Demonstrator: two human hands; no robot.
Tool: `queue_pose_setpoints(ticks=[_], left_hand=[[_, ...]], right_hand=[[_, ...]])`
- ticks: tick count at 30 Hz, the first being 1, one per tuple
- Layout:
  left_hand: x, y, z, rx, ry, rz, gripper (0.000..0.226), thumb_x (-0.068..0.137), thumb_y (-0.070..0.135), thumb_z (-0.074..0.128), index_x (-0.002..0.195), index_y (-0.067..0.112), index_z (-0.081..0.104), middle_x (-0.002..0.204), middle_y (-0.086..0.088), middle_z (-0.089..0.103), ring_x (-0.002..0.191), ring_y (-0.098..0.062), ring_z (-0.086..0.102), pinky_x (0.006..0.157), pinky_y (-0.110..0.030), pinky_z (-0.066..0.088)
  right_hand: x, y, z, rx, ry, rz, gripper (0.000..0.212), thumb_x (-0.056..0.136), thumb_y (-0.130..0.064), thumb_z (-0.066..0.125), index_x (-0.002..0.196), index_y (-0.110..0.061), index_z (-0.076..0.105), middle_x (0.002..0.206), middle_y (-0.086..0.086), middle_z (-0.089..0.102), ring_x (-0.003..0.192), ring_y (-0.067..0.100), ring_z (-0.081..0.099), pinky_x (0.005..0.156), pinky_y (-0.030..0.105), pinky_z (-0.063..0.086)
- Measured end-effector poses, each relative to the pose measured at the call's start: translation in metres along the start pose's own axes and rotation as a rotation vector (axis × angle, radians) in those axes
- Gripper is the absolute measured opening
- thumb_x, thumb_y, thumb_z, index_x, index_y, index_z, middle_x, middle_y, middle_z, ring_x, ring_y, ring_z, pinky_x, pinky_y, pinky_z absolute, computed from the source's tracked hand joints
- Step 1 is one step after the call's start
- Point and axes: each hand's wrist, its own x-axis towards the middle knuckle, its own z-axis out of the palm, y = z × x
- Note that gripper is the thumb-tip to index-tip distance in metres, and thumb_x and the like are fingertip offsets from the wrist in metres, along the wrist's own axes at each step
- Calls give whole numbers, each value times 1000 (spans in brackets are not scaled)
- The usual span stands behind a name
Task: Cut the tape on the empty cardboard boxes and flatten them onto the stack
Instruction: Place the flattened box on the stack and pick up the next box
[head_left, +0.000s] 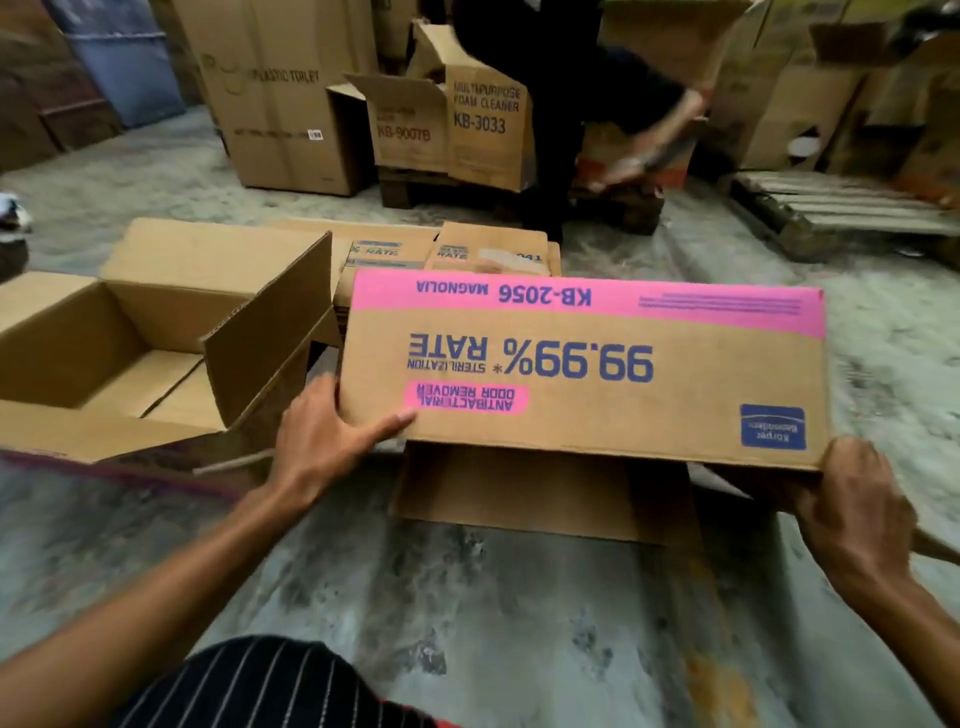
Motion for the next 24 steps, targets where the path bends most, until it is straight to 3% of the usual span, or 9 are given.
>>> queue_pose_setpoints(ticks=[3,6,8,10,12,13,15,20,24], left_hand=[[-42,-22,22,-17,-33,-3,76,50,75,68,90,13,49,89,-6,59,76,-22,57,61,-38,49],[-45,-40,35,-46,-202,-34,83,48,80,68,101,20,44,103,-5,59,89,-19,58,71,-42,55],[-32,-35,34,-198,-226,-98,75,59,72,68,110,23,43,117,-5,57,99,-17,56,80,-36,52],[-19,-19,32,-363,-201,-131,62,76,60,61,122,21,43,121,-2,54,103,-15,52,81,-27,44],[-7,0,31,-449,-124,-154,73,80,70,47,130,18,44,119,1,54,105,-16,51,84,-30,41],[-1,9,32,-506,-83,-185,76,79,73,42,130,17,45,117,0,55,106,-17,52,86,-34,40],[10,17,33,-592,-50,-268,69,83,70,40,128,17,47,113,0,55,103,-17,51,85,-37,37],[5,-5,32,-552,-149,-356,52,78,61,32,95,16,54,101,-14,59,101,-26,52,80,-42,34],[-13,-16,38,-541,-168,-491,17,71,33,44,69,16,48,76,-7,47,80,-22,41,67,-35,29]], right_hand=[[-7,10,7,-45,-83,101,36,74,-8,74,78,-6,39,78,23,49,72,40,52,55,36,36],[-23,24,22,-13,-372,89,35,72,-20,77,88,-9,48,87,14,55,80,36,57,62,39,45],[-24,27,28,163,-501,72,42,74,-23,76,107,-11,53,103,13,59,92,32,60,75,43,52],[-14,16,22,542,-456,221,45,86,-19,65,127,-20,47,123,12,55,108,30,56,89,46,49],[3,-4,13,835,-313,330,28,93,-35,52,121,-32,50,125,8,55,109,23,54,91,45,47],[12,-13,9,866,-243,353,33,91,-49,47,115,-28,54,118,6,57,101,19,55,86,42,46],[27,-25,5,785,-153,392,60,82,-68,42,104,-14,54,101,6,56,87,19,52,72,36,40],[22,-24,23,528,50,505,52,81,-56,46,88,-5,53,91,17,58,89,35,55,72,42,39],[-5,-16,35,411,-58,509,39,78,-43,47,93,-9,61,99,17,65,97,36,57,84,45,47]])
